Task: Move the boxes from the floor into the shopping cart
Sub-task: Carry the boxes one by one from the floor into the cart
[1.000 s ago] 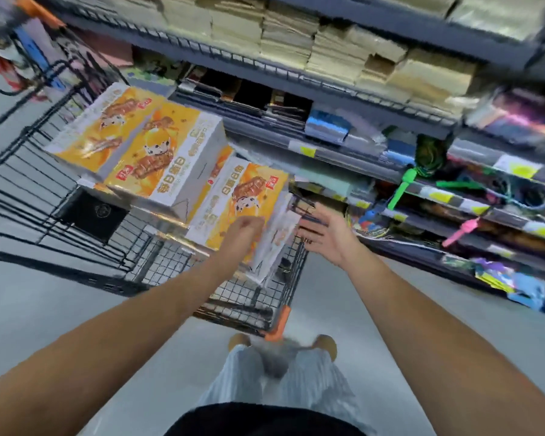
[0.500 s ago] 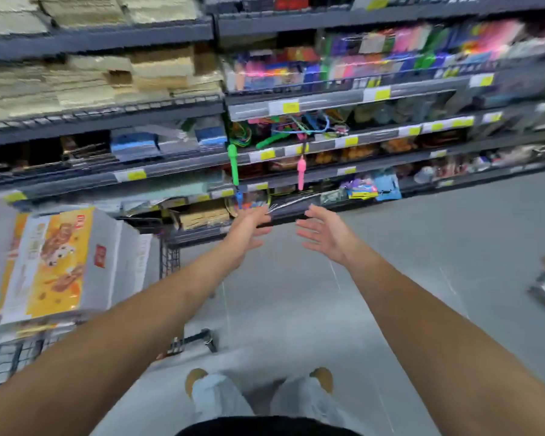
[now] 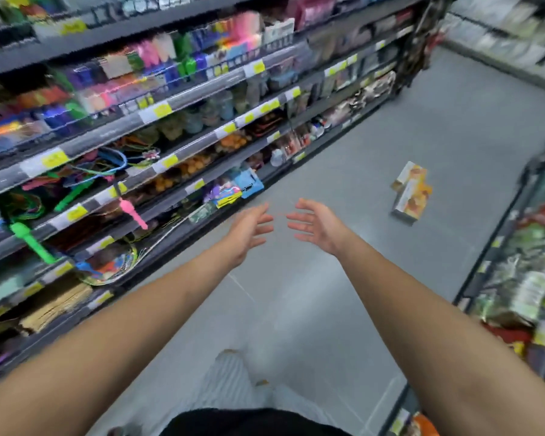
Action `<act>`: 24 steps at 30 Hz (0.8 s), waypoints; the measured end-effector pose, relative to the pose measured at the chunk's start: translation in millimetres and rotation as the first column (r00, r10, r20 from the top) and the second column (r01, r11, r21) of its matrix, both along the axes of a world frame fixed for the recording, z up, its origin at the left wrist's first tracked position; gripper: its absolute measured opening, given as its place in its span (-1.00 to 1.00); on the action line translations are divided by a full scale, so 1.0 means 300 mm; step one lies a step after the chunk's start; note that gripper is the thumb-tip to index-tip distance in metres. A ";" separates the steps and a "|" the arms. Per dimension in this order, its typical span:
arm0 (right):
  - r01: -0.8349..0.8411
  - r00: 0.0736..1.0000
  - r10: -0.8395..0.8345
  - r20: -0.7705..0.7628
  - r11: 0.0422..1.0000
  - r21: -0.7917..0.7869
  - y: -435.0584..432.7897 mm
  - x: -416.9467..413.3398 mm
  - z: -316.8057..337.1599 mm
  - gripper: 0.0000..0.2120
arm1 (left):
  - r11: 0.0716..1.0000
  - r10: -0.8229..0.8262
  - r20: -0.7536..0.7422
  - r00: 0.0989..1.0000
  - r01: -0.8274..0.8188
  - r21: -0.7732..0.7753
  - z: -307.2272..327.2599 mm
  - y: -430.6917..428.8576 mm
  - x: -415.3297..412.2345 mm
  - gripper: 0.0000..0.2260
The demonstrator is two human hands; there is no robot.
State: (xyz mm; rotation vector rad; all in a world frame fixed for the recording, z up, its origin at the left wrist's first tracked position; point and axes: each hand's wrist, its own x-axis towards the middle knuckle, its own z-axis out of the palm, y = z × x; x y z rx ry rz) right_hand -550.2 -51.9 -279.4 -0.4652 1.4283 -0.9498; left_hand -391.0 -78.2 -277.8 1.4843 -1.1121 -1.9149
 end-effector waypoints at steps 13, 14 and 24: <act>0.423 0.906 -0.421 -0.053 0.905 0.048 -0.171 -1.004 -0.072 -0.88 | 0.939 -0.331 -0.044 0.943 0.333 0.084 -0.087 -0.420 -1.097 -0.84; 0.444 0.896 -0.442 -0.050 0.894 0.057 -0.193 -1.071 -0.072 -0.88 | 0.933 -0.343 -0.052 0.938 0.347 0.095 -0.087 -0.450 -1.175 -0.84; 0.632 0.775 -0.631 -0.036 0.771 0.078 -0.359 -1.703 -0.047 -0.86 | 0.822 -0.544 -0.098 0.833 0.553 0.134 -0.025 -0.692 -1.943 -0.81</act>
